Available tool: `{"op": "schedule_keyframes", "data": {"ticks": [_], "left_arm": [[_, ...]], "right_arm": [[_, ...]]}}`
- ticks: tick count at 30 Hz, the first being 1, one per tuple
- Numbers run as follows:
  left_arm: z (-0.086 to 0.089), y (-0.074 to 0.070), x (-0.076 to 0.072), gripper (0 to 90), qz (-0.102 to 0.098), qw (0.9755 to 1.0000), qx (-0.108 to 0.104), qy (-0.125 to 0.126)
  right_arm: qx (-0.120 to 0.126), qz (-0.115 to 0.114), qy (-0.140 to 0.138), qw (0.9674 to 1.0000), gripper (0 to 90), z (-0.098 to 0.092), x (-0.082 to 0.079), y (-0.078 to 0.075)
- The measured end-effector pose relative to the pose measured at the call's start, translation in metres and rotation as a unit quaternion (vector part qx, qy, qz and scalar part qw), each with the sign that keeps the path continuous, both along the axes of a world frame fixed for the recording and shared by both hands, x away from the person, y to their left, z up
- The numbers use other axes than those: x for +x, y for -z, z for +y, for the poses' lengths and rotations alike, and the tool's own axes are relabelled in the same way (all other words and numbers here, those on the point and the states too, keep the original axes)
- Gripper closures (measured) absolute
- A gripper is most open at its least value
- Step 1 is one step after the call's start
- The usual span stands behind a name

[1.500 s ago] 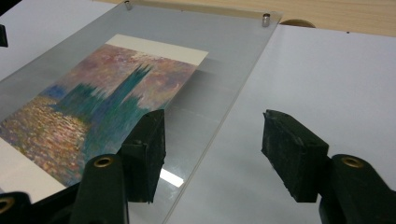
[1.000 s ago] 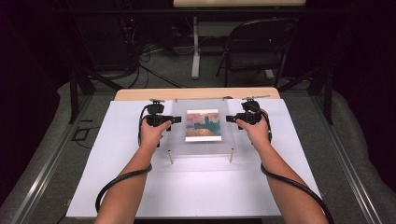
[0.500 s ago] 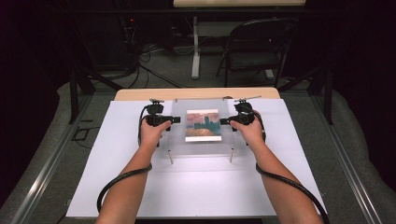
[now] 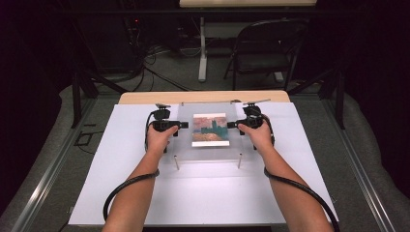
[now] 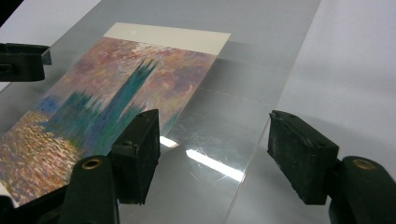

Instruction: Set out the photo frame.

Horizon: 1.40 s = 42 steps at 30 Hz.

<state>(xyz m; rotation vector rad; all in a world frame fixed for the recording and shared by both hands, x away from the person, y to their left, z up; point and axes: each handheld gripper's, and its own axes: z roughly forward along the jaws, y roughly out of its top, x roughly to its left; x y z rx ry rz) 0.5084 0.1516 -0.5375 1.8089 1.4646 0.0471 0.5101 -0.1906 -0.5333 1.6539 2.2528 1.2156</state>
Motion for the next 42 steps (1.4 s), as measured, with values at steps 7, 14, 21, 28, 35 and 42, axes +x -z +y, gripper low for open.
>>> {"op": "schedule_keyframes", "data": {"ticks": [7, 14, 21, 28, 35, 42], "left_arm": [[0.0011, 0.0031, 0.0025, 30.6, 0.013, 0.9998, -0.017, 0.005], [-0.0008, 0.0031, 0.0018, 29.1, 0.016, 0.9997, -0.018, 0.008], [-0.0008, 0.0037, 0.0013, 29.1, 0.016, 0.9996, -0.021, 0.006], [-0.0008, 0.0036, 0.0014, 29.9, 0.02, 0.9995, -0.025, 0.003], [0.0004, 0.0032, 0.0013, 31.4, 0.019, 0.9995, -0.024, 0.004], [0.0022, 0.0034, 0.0008, 32.3, 0.015, 0.9995, -0.028, 0.007]], "right_arm": [[0.01, 0.005, 0.002, 0.9999, 30.4, -0.0003, 0.0036, 0.003], [0.021, 0.016, 0.004, 0.9996, 29.3, -0.0014, 0.0055, 0.005], [0.036, 0.022, 0.007, 0.9991, 29.2, -0.0007, 0.0067, 0.0075], [0.032, 0.021, 0.007, 0.9992, 29.3, 0.0, 0.0066, 0.0066], [0.03, 0.021, 0.007, 0.9993, 29.5, 0.0006, 0.006, 0.0057], [0.028, 0.018, 0.008, 0.9994, 29.5, 0.0012, 0.0047, 0.0048]]}}
